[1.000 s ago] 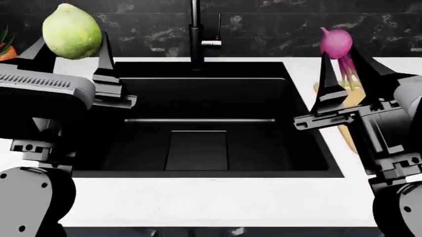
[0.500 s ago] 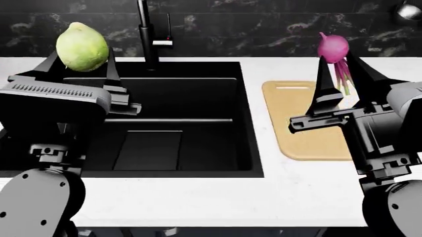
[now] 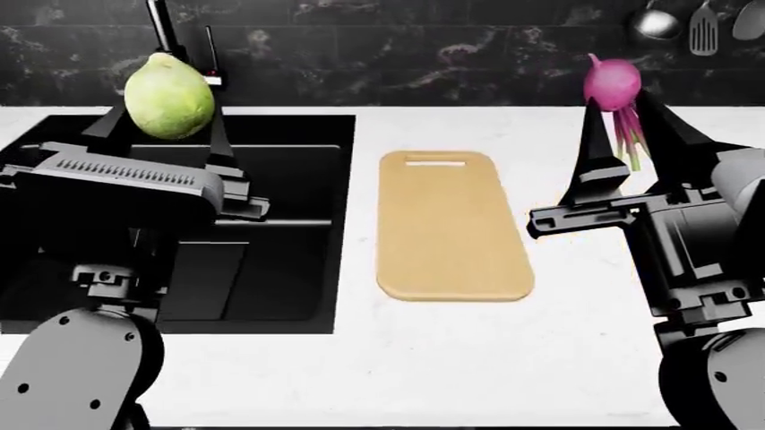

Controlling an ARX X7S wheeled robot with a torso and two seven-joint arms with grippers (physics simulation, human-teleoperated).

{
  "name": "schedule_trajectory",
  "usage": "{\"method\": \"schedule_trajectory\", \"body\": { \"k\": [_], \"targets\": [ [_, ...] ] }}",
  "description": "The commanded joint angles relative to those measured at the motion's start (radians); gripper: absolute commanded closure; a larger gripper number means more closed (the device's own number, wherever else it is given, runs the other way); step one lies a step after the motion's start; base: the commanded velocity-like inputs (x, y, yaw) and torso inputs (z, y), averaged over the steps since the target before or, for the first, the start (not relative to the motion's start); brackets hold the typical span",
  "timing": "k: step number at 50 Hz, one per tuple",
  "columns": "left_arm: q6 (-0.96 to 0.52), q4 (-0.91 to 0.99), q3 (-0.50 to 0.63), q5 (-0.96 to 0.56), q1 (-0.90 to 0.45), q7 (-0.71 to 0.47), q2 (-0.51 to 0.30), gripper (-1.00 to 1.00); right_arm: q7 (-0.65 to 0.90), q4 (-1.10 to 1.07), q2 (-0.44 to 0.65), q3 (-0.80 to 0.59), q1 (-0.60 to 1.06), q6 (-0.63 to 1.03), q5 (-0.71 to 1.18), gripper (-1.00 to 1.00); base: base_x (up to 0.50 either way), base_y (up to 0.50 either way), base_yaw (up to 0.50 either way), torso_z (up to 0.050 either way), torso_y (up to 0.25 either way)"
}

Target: Pick the vegetables from the sink and place them on the cutting board.

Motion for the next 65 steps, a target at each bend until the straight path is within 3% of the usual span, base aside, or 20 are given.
{"method": "schedule_trajectory", "body": {
  "k": [1,21,30,39,65],
  "targets": [
    [-0.004,0.012,-0.005,-0.016,-0.002,-0.012,-0.004,1.0,-0.001,-0.004,0.003,-0.011,0.006,0.007,-0.019,1.0,0.25,-0.5,0.0,0.0,0.0],
    [-0.013,0.021,-0.009,-0.026,-0.001,-0.016,-0.012,1.0,-0.003,-0.017,0.013,-0.036,0.005,-0.002,-0.046,1.0,0.38,-0.35,0.0,0.0,0.001],
    [-0.139,0.017,-0.007,-0.116,-0.034,0.006,0.025,1.0,0.032,-0.039,0.016,-0.071,0.045,0.068,-0.051,1.0,0.0,0.0,0.0,0.0,0.001],
    [-0.304,-0.043,0.101,-0.16,-0.089,0.037,0.058,1.0,0.067,-0.062,0.019,-0.075,0.059,0.109,-0.051,1.0,0.0,0.0,0.0,0.0,0.0],
    [-0.369,-0.17,0.073,-0.274,-0.11,0.101,0.1,1.0,0.075,-0.036,0.012,-0.06,0.056,0.102,-0.033,1.0,0.0,0.0,0.0,0.0,0.0]
  ]
}}
